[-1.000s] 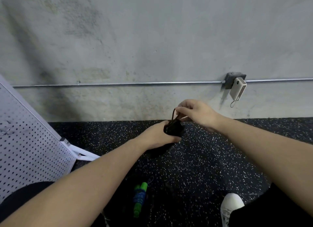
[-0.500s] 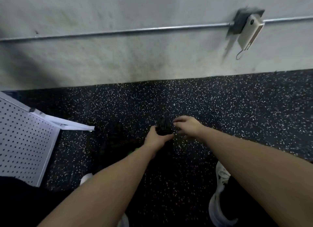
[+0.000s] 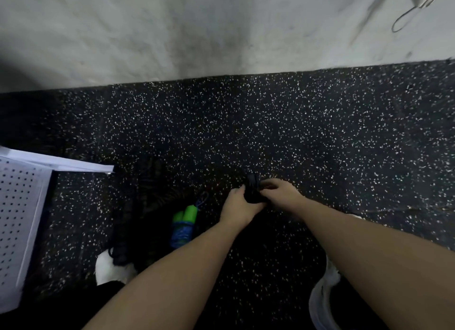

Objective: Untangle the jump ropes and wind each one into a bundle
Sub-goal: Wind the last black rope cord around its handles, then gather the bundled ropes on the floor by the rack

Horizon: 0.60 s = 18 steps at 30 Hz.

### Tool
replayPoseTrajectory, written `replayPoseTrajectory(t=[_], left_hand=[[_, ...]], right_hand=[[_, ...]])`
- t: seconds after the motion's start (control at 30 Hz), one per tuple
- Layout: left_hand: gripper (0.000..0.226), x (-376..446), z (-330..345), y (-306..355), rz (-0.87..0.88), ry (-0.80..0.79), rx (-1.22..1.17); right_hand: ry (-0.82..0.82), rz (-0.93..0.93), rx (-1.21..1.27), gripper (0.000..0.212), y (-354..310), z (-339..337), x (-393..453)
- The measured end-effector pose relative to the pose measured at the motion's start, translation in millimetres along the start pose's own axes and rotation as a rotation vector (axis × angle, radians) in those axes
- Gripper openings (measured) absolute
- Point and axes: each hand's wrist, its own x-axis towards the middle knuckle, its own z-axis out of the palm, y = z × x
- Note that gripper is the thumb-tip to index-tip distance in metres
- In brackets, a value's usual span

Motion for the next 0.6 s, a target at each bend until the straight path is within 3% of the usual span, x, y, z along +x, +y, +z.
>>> replayPoseTrajectory(t=[0.1, 0.23, 0.4, 0.5, 0.6], left_hand=[[0.049, -8, -15, -5, 0.055, 0.115, 0.039], [0.01, -34, -47, -8, 0.094, 0.332, -0.024], [0.004, -60, -88, -40, 0.129, 0.381, 0.226], [0.01, -65, -108, -65, 0.206, 0.448, 0.488], [0.016, -60, -129, -80, 0.228, 0.583, 0.676]], right_hand=[[0.133, -0.032, -0.015, 0.04, -12, -1, -4], [0.267, -0.116, -0.069, 0.031, -31, -2, -14], [0.324, -0.345, -0.236, 0.027, -49, 19, -31], [0.269, -0.469, -0.289, 0.025, -58, 44, -37], [0.094, -0.442, -0.282, 0.025, -68, 75, -30]])
